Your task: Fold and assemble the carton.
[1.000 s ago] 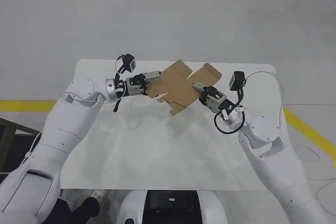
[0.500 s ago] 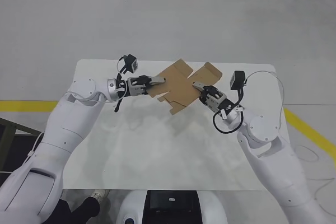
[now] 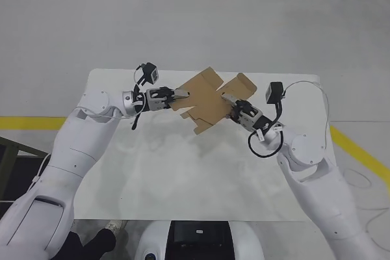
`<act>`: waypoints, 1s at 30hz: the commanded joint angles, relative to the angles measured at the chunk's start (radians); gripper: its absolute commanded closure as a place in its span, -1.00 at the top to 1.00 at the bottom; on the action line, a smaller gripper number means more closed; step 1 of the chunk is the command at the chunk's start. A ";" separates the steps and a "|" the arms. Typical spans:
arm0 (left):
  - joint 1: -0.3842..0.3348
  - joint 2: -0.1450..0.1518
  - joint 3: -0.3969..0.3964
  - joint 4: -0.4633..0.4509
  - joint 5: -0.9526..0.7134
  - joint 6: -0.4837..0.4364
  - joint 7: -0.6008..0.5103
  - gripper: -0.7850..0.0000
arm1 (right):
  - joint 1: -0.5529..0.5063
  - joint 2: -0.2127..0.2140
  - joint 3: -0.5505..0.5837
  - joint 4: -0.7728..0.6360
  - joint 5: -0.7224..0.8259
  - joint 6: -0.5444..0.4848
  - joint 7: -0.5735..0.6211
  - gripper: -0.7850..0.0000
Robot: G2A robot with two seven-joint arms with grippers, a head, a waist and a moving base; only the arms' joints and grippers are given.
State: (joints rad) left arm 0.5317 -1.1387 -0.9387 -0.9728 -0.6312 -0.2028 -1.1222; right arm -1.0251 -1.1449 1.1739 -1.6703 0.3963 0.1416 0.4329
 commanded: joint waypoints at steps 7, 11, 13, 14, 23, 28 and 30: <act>-0.003 0.005 -0.011 -0.014 0.036 0.030 -0.076 -1.00 | 0.013 0.020 0.087 0.121 0.052 -0.115 0.304 1.00; -0.021 0.007 -0.002 -0.006 0.081 0.043 -0.138 -1.00 | 0.033 0.034 0.128 0.203 0.034 -0.200 0.481 1.00; -0.025 0.008 -0.005 0.002 0.085 0.041 -0.160 -1.00 | 0.036 0.041 0.144 0.225 0.014 -0.243 0.544 1.00; -0.027 0.008 -0.006 0.006 0.085 0.038 -0.177 -1.00 | 0.035 0.044 0.150 0.233 0.008 -0.261 0.576 1.00; -0.045 0.014 -0.015 0.027 0.095 -0.024 -0.324 -1.00 | 0.055 0.057 0.158 0.294 -0.002 -0.323 0.730 1.00; -0.050 0.009 -0.001 0.030 0.103 -0.043 -0.371 -1.00 | 0.109 0.050 0.115 0.346 0.029 -0.340 0.793 1.00; -0.052 0.007 0.000 0.036 0.093 -0.046 -0.374 -1.00 | 0.113 0.050 0.112 0.350 0.031 -0.340 0.794 1.00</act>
State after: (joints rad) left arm 0.4803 -1.1306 -0.9381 -0.9400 -0.5317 -0.2477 -1.4974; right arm -0.9118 -1.0952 1.2854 -1.3203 0.4277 -0.1986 1.2275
